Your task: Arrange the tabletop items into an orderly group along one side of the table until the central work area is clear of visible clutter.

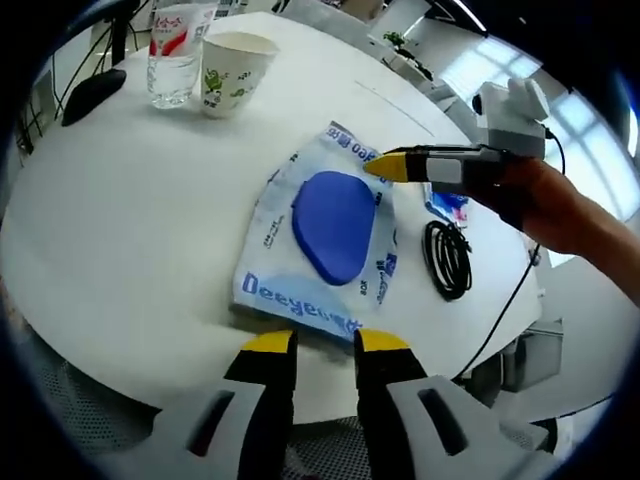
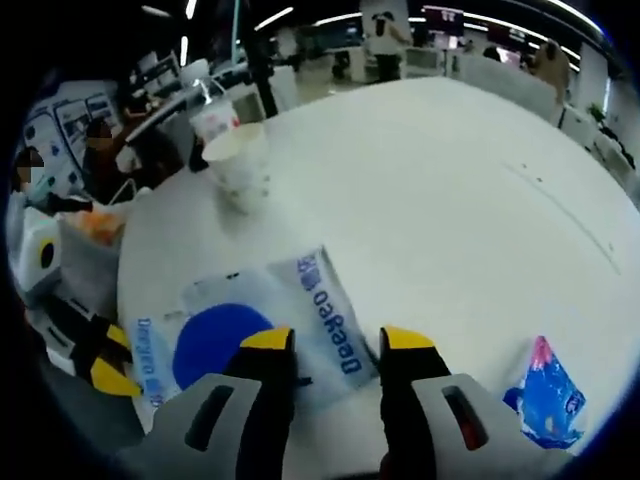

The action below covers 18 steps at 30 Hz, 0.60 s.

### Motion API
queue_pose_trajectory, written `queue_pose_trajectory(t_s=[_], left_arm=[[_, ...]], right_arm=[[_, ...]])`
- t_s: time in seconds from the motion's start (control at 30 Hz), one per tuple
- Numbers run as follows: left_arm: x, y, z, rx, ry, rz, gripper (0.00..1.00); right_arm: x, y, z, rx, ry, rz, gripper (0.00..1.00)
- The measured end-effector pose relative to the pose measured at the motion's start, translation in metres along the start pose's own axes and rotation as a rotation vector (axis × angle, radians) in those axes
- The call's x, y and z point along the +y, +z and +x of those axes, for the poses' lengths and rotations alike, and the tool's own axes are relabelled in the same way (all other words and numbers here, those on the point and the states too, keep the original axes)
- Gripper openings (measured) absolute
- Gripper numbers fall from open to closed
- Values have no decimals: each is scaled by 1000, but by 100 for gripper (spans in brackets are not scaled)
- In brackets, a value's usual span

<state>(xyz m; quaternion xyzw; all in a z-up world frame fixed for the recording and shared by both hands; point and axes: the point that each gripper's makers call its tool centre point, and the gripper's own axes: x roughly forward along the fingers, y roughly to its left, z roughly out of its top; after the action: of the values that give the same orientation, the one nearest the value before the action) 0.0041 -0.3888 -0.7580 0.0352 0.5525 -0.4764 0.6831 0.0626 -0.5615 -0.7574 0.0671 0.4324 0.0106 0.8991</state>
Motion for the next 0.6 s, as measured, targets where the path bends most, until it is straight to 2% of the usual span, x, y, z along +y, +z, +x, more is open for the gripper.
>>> queue_pose_trajectory(t_s=[0.1, 0.23, 0.47, 0.6], left_arm=[[2, -5, 6, 28, 19, 23, 19], [4, -6, 7, 30, 21, 5, 18], [13, -1, 3, 6, 44, -20, 13], [18, 3, -1, -14, 58, -22, 6]], right_arm=[[1, -2, -1, 9, -9, -22, 20], [0, -5, -5, 10, -12, -21, 13], [0, -11, -11, 2, 2, 11, 4], [5, -16, -15, -10, 18, 32, 0]])
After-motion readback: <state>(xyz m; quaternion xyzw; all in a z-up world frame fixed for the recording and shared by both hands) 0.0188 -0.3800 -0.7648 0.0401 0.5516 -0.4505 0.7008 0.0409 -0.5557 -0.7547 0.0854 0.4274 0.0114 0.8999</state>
